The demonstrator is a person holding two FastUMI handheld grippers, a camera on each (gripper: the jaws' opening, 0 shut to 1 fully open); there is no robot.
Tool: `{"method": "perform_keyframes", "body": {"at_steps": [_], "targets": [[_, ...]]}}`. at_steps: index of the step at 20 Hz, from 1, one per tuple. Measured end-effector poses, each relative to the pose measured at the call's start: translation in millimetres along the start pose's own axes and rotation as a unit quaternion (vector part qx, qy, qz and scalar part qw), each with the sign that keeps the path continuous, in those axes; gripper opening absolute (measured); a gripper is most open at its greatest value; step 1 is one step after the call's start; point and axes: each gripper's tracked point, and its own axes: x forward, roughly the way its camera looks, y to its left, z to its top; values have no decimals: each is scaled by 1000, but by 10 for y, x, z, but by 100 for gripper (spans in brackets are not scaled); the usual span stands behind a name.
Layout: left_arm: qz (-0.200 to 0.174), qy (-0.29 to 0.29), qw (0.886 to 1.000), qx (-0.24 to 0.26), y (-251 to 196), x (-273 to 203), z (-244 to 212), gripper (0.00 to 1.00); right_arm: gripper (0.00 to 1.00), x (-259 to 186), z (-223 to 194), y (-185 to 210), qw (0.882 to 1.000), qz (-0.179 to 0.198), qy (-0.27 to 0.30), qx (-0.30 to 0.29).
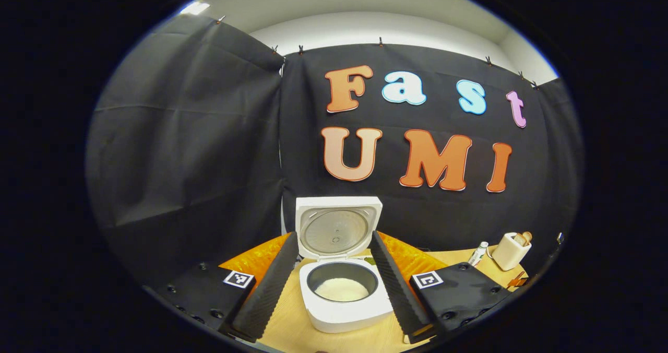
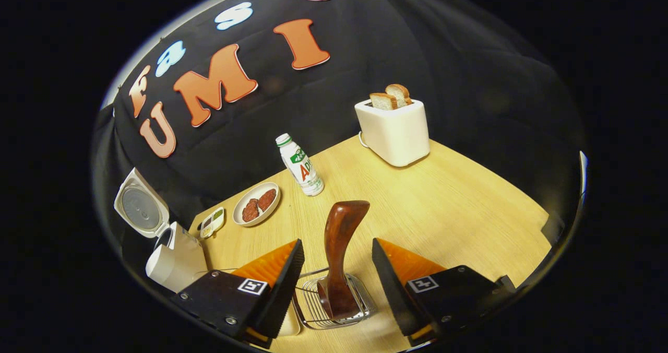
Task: Close the left gripper, press the button to open the rice cooker; take a wooden spoon from the chopstick holder with the right hand, scoop a spoonful of rice and pour it into the rice cooker, then put the wooden spoon back into the chopstick holder.
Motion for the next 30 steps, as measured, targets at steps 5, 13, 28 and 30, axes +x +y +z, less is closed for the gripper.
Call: {"method": "perform_keyframes", "body": {"at_steps": [5, 13, 28, 30], "targets": [[22, 4, 1000, 2, 85, -13, -37, 95, 49, 145, -2, 76, 999, 23, 25, 21], [31, 8, 999, -6, 130, -41, -90, 95, 6, 73, 124, 99, 1000, -2, 15, 15], [-27, 13, 999, -18, 208, 112, -148, 96, 2, -872, 697, 1323, 990, 43, -92, -94], [-32, 12, 999, -16, 252, 120, -143, 96, 2, -896, 573, 1526, 988, 54, -95, -110]]}}
